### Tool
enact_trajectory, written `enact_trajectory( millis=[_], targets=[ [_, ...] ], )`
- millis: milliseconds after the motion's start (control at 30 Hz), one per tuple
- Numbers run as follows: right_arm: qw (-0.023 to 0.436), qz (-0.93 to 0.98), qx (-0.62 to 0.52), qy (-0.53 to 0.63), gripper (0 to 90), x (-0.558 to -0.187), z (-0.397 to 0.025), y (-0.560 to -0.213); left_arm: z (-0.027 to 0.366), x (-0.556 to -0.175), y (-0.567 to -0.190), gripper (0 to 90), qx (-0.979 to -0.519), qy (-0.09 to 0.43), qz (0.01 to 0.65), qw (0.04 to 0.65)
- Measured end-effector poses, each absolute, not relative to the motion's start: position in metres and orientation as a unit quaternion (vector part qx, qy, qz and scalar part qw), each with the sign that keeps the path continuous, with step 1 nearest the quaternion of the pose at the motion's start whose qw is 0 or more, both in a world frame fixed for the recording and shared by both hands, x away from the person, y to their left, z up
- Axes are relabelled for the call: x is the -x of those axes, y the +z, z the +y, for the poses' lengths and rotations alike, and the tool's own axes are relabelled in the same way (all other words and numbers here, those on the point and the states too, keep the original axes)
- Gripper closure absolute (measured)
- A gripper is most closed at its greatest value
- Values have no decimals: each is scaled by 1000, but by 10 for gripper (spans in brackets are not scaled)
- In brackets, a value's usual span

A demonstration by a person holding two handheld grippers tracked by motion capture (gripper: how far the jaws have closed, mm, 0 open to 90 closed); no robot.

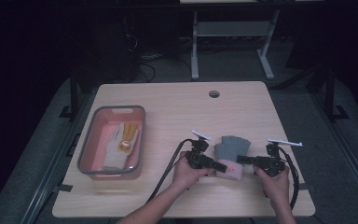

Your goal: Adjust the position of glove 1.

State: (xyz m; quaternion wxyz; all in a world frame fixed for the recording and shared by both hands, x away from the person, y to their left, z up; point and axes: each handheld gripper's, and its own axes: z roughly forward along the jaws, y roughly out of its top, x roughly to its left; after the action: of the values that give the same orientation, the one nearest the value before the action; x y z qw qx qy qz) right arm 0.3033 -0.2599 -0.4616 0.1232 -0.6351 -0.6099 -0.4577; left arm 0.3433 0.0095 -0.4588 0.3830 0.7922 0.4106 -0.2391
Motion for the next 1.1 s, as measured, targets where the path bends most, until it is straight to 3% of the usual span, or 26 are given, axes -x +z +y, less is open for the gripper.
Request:
enact_trajectory(
  millis=[1100],
  targets=[
    [121, -624, 609, -474, 777, -309, -233, -447, 43, -347, -441, 639, -791, -227, 404, 400]
  ],
)
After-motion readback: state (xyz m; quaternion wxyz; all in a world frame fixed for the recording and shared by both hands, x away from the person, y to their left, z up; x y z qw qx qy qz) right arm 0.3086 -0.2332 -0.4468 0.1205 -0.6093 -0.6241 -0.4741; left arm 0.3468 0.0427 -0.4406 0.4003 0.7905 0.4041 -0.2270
